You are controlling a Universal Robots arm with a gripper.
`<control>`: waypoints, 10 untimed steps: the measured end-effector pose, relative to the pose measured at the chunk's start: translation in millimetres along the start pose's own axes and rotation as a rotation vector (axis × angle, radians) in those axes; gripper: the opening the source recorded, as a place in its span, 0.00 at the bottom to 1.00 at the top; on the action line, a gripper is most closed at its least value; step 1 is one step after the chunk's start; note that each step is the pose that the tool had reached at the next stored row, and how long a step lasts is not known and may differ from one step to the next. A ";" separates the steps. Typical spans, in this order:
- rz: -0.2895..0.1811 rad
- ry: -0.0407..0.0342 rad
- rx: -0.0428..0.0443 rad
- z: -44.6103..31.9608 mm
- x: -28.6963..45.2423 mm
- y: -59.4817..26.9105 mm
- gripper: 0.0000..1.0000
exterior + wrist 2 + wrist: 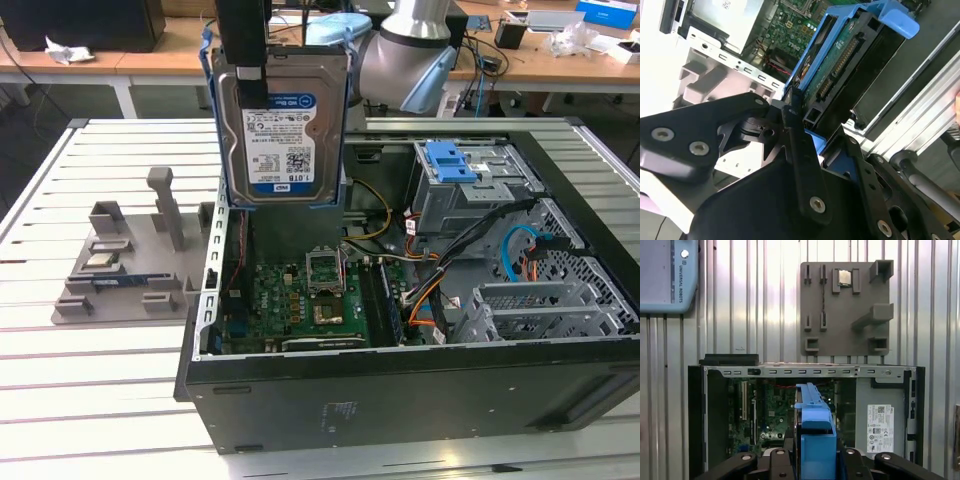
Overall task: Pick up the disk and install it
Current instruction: 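Pick up the disk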
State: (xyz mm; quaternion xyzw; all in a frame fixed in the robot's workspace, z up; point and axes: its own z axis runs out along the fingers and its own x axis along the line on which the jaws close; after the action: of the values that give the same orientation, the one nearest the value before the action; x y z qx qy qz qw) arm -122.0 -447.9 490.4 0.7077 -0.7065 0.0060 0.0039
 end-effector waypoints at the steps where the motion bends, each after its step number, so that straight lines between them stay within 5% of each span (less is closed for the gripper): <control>1: 0.000 -0.0001 0.0000 0.1 1.4 0.0 0.36; 10: 0.000 0.0000 0.0000 0.4 22.5 -0.7 0.36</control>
State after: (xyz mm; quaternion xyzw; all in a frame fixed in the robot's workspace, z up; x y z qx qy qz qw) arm -121.3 -470.3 490.3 0.7077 -0.7065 0.0060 0.0039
